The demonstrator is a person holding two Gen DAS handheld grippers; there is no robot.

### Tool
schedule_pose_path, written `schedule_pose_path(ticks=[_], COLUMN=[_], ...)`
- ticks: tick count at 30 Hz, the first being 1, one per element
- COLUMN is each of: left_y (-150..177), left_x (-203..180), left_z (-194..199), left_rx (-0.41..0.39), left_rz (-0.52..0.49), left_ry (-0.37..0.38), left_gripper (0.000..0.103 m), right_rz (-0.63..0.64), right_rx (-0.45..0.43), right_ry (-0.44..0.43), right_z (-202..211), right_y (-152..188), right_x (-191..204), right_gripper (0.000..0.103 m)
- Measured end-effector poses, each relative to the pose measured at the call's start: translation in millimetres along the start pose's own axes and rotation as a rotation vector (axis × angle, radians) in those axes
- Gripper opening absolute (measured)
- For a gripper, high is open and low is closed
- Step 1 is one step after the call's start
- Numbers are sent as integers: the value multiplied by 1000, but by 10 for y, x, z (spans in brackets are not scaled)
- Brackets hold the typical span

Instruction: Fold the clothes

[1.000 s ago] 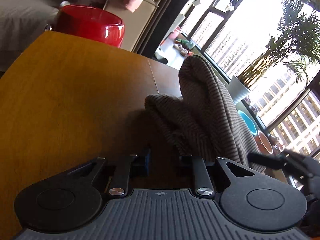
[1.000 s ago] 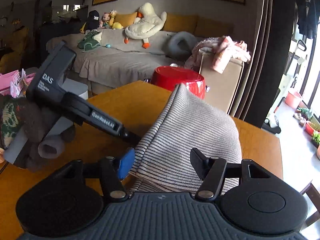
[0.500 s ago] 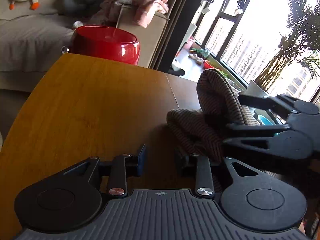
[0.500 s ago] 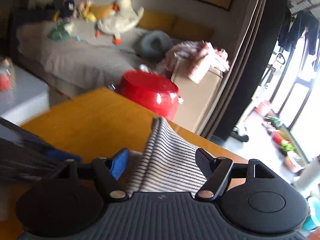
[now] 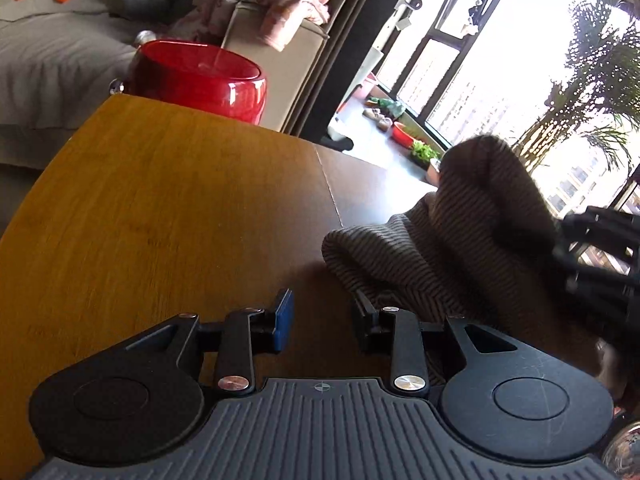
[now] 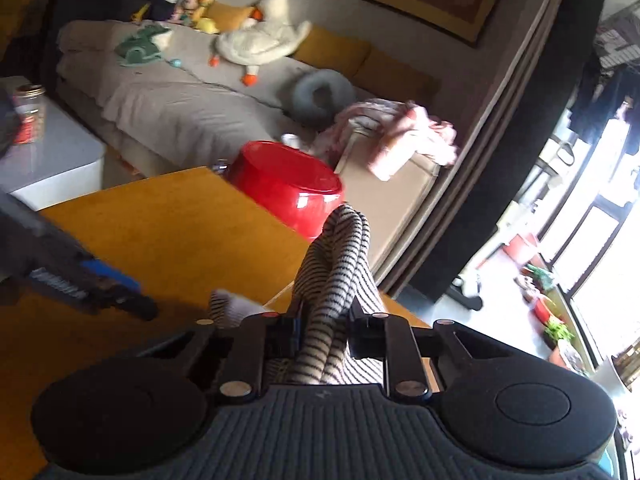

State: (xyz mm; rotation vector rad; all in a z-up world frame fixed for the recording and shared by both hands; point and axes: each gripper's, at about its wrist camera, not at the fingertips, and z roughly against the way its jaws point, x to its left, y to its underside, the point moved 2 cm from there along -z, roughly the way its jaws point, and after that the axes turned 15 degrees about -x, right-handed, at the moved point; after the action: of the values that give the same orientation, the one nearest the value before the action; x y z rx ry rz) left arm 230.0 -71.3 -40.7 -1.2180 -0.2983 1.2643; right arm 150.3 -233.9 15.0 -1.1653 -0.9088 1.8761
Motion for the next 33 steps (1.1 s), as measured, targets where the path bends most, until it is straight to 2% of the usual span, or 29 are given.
schedule_pose_path(ticks=[1,3,4,6,8,15,16,17,19,20,22,25,28,31,33], left_y=[-9,-51,-89,-179,-302,-148,-122,-95,-40,-25,-17,-15,-12,-15,-19], left_x=[-3,-25,-53,-143,-310,-676,-726,-777,-818,-780,-726,-674,-669,-653,-625], left_z=[2,33,69,142,214,-229,-298,-367,-462,-460,-447,-428,-404,-385,-373], left_rx=[-2,-12,-25,-57,-101,7,24,42,63,61,63,64,58,60,63], left_rz=[6,16,16,17,21,25,26,27,29,33,41,39,31,22,20], left_ry=[-1,1,8,35,96,167,176,185,198,204,215,220,220,220,222], left_gripper=[34,34,34,34,34,34,32,34,21,20,20,17,17,17,17], right_rz=[14,66,119,177,152,120,107,84,-1,-46,-127,-276,-477,-610,-711], right_rx=[13,21,7,-10,-9,-26,-29,-29,-18,-26,-44,-45,-26,47,53], right_ry=[-33,-68,-54,-22,-15,-26,-38,-54,-102,-105,-83,-27,22,16,-4], right_z=[3,-3,-19,-39,-52,34,80,155,322,427,600,671,517,198,101], right_y=[54,173,244,287,266,270,262,254,260,273,317,423,621,886,1045], right_x=[97,321,462,597,583,510,463,385,174,43,-234,-652,-953,-991,-953], right_gripper=[14,18,22,23,24,27,31,37,44,62,73,79,84,86,90])
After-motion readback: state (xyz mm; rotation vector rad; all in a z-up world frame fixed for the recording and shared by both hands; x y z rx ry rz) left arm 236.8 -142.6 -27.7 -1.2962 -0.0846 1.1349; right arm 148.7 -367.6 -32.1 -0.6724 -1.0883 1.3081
